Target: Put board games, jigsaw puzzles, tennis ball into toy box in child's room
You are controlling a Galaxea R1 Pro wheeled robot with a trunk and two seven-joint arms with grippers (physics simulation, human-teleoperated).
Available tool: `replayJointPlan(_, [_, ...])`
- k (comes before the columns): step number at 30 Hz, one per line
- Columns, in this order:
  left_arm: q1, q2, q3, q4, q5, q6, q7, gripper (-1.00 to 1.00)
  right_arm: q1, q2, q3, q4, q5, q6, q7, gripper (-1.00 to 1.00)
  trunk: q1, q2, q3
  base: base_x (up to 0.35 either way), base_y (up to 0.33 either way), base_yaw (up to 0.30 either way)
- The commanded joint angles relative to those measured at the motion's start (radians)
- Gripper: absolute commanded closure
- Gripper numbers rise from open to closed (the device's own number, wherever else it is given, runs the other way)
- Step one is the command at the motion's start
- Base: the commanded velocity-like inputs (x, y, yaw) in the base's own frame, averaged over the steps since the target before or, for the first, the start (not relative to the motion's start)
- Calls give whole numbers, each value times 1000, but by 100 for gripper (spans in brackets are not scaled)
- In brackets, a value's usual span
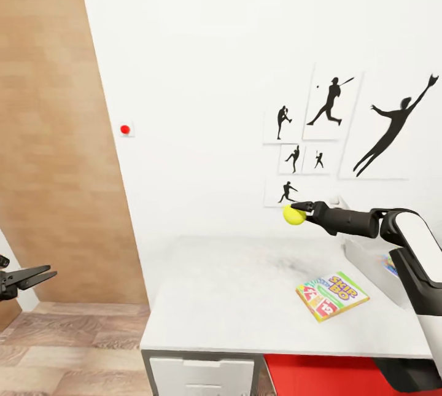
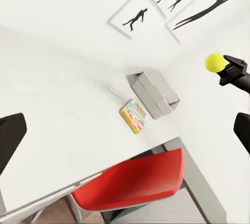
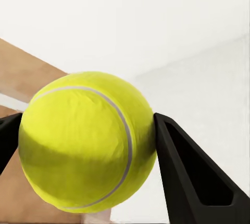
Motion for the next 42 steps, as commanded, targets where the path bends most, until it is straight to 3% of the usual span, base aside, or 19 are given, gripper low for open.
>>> replayJointPlan(1, [0,0,0,0,0,11,-4,-100,-1,0,1,0,-13,0,-12,100,0,-1,0,-213,-132,-258])
replayJointPlan(10, [0,0,0,-1,0,11,-4,-100,-1,-1,0,1,-12,0,-12,100,0,-1,2,-134,-216,-273])
replayJointPlan(30, [1,1,2,-1,2,9,-4,-100,-1,0,0,4,-11,0,-13,100,0,-1,2,10,-239,-280])
replayJointPlan(42, [1,1,1,-11,2,9,-4,-100,-1,2,0,4,-11,0,-13,100,0,-1,2,62,-90,-281])
